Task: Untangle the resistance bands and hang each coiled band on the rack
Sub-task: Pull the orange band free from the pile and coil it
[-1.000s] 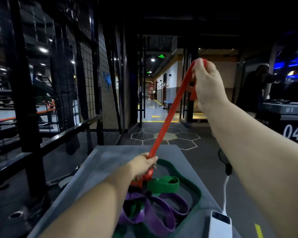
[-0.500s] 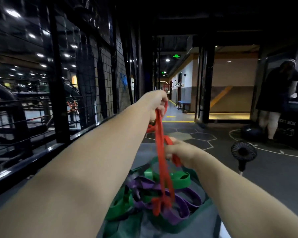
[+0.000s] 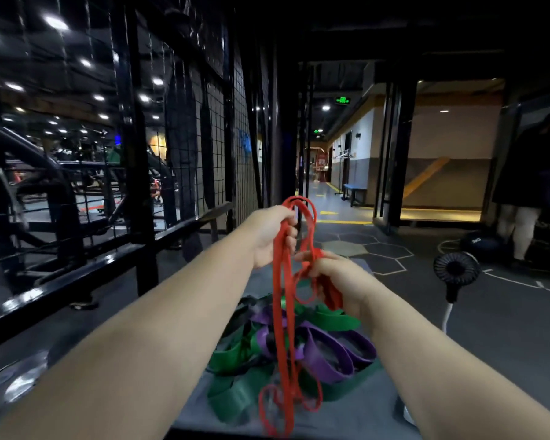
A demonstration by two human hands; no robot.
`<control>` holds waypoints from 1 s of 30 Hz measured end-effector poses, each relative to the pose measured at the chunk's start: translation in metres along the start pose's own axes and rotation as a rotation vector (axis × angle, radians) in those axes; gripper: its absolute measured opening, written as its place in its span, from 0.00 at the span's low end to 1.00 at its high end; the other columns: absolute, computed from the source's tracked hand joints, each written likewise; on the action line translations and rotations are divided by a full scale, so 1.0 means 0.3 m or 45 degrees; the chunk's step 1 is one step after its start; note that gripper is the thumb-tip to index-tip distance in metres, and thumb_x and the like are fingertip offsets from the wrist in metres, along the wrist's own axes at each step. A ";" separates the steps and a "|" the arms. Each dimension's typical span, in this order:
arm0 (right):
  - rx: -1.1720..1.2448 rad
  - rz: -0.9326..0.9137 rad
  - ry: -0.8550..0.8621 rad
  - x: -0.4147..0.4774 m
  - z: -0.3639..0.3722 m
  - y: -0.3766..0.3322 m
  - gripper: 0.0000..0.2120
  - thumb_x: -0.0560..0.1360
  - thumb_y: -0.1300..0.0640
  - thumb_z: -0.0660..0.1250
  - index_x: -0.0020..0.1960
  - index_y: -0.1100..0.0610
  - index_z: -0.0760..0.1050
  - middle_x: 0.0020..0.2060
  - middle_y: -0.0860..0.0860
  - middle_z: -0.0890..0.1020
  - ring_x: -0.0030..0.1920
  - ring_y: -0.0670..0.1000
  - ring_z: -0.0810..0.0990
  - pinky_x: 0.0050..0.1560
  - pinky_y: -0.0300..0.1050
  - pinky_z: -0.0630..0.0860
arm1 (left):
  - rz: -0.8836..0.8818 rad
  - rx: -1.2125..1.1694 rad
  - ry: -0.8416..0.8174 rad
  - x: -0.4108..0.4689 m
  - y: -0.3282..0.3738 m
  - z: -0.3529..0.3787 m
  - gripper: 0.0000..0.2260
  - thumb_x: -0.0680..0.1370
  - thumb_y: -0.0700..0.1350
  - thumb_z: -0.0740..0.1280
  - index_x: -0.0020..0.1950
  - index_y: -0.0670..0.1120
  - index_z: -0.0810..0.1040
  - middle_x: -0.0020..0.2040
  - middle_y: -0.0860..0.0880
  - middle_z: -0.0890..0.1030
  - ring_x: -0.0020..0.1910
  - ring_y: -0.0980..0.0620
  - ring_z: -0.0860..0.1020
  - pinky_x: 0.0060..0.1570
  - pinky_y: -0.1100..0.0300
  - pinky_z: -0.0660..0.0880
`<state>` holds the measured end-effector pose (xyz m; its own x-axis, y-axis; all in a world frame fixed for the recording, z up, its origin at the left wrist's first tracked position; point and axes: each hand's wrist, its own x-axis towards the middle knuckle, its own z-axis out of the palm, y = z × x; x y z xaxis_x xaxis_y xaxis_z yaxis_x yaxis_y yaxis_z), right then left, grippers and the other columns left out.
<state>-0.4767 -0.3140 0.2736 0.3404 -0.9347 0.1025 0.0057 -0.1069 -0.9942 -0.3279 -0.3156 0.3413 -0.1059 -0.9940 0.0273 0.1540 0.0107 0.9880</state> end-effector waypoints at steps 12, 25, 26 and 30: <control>-0.411 0.083 -0.014 -0.150 -0.017 0.320 0.01 0.77 0.64 0.67 0.47 0.60 0.76 0.31 0.56 0.75 0.27 0.50 0.71 0.30 0.41 0.68 | -0.247 0.394 0.141 -0.170 -0.449 -0.136 0.09 0.79 0.37 0.59 0.58 0.44 0.69 0.50 0.44 0.74 0.47 0.45 0.76 0.52 0.47 0.74; -0.995 0.051 -0.006 -0.107 -0.022 0.396 0.19 0.81 0.43 0.58 0.41 0.55 0.77 0.33 0.49 0.77 0.37 0.49 0.75 0.40 0.40 0.69 | -0.066 0.749 -0.213 -0.082 -0.736 -0.133 0.28 0.76 0.43 0.69 0.74 0.49 0.65 0.72 0.51 0.70 0.70 0.57 0.67 0.71 0.56 0.65; -0.827 0.031 -0.043 -0.103 -0.017 0.419 0.20 0.81 0.43 0.59 0.37 0.54 0.76 0.31 0.49 0.77 0.35 0.49 0.74 0.41 0.42 0.70 | -0.065 0.692 -0.239 -0.077 -0.755 -0.126 0.27 0.77 0.41 0.69 0.74 0.49 0.65 0.71 0.49 0.72 0.70 0.56 0.69 0.71 0.56 0.65; 0.015 0.024 0.041 -0.073 -0.029 0.485 0.18 0.82 0.52 0.58 0.36 0.59 0.71 0.22 0.52 0.68 0.23 0.49 0.66 0.30 0.42 0.65 | -0.084 0.555 -0.356 -0.057 -0.815 -0.111 0.12 0.81 0.40 0.62 0.64 0.49 0.73 0.61 0.49 0.79 0.62 0.55 0.76 0.68 0.59 0.69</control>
<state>-0.4915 -0.3119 0.1270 0.3101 -0.9469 0.0845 0.0105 -0.0855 -0.9963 -0.3312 -0.3049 0.0941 -0.3689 -0.9278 -0.0567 -0.2790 0.0524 0.9589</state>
